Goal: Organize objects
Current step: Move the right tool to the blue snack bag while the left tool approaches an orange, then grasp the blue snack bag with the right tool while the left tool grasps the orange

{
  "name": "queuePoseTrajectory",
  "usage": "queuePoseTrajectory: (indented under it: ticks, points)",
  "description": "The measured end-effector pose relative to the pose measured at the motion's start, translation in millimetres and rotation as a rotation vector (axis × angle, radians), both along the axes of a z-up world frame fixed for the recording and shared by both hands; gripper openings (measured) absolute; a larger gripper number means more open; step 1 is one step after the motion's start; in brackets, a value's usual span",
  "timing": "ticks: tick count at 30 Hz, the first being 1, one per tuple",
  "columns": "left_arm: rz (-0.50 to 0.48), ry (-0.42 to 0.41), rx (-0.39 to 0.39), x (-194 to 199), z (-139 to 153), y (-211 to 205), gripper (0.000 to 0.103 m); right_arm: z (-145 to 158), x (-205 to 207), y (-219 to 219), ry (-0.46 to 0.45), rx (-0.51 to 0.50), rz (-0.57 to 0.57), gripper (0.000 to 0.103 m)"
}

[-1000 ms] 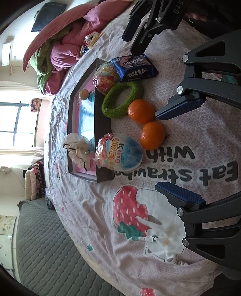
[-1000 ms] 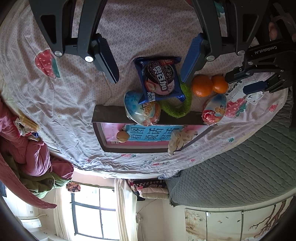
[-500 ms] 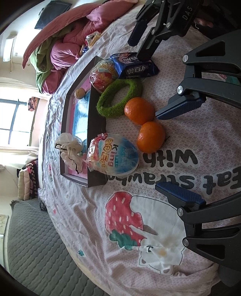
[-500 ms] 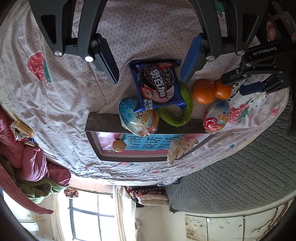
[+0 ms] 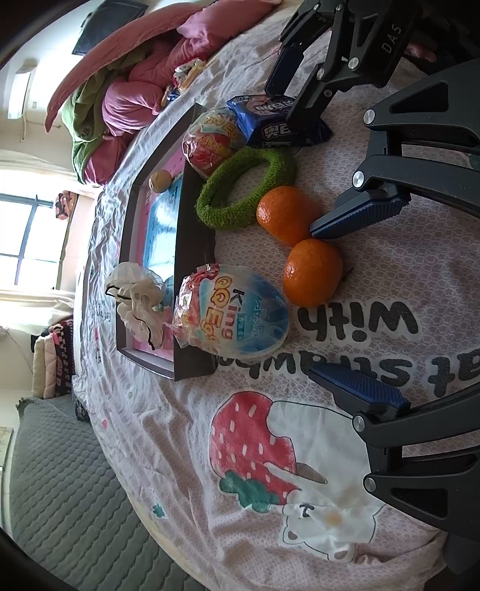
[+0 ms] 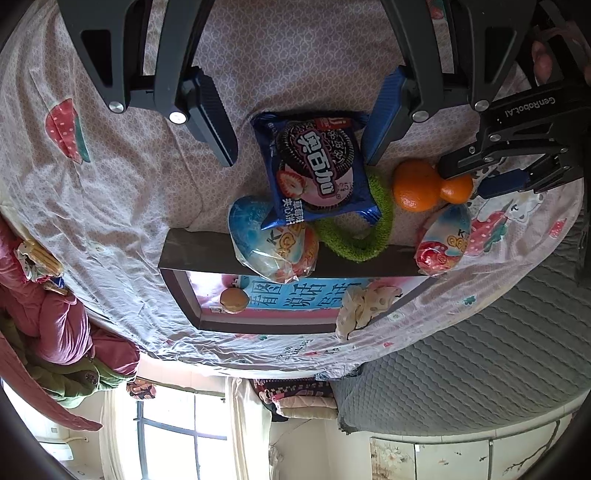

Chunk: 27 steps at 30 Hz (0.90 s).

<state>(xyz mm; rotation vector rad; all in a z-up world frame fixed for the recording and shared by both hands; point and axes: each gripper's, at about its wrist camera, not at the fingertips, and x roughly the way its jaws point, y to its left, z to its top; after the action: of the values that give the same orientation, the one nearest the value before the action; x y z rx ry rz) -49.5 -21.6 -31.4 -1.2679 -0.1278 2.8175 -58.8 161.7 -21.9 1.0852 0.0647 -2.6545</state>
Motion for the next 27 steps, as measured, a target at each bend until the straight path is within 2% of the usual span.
queuePoseTrajectory:
  ticks: [10, 12, 14, 15, 20, 23, 25, 27]
  points:
    - [0.014, 0.003, 0.007, -5.1, -2.6, -0.3, 0.071, -10.3, -10.5, -3.6, -0.031, 0.017, -0.016, 0.068]
    - [0.013, 0.006, -0.003, -4.5, -2.8, 1.2, 0.071, -10.3, -9.4, -3.5, -0.025, 0.017, -0.013, 0.064]
    - [0.012, 0.008, -0.012, -3.9, -2.8, 2.1, 0.070, -9.4, -7.5, -4.3, -0.015, 0.017, -0.003, 0.055]
    - [0.010, 0.008, -0.014, -3.6, -3.0, 2.8, 0.069, -8.9, -6.4, -5.2, -0.008, 0.024, 0.001, 0.055]
    - [-0.008, 0.007, -0.034, -1.5, -3.6, 7.1, 0.061, -8.7, -3.9, -7.0, 0.001, 0.038, 0.009, 0.054]
    - [-0.027, 0.012, -0.046, 1.5, -2.3, 10.7, 0.051, -7.7, -2.5, -6.0, 0.006, 0.038, 0.009, 0.053]
    - [-0.042, 0.014, -0.041, 3.4, -1.5, 12.6, 0.039, -6.8, -1.6, -5.2, 0.008, 0.034, 0.008, 0.053]
    - [-0.050, 0.015, -0.042, 5.3, -0.9, 14.2, 0.039, -6.2, -0.4, -4.7, 0.011, 0.033, 0.007, 0.053]
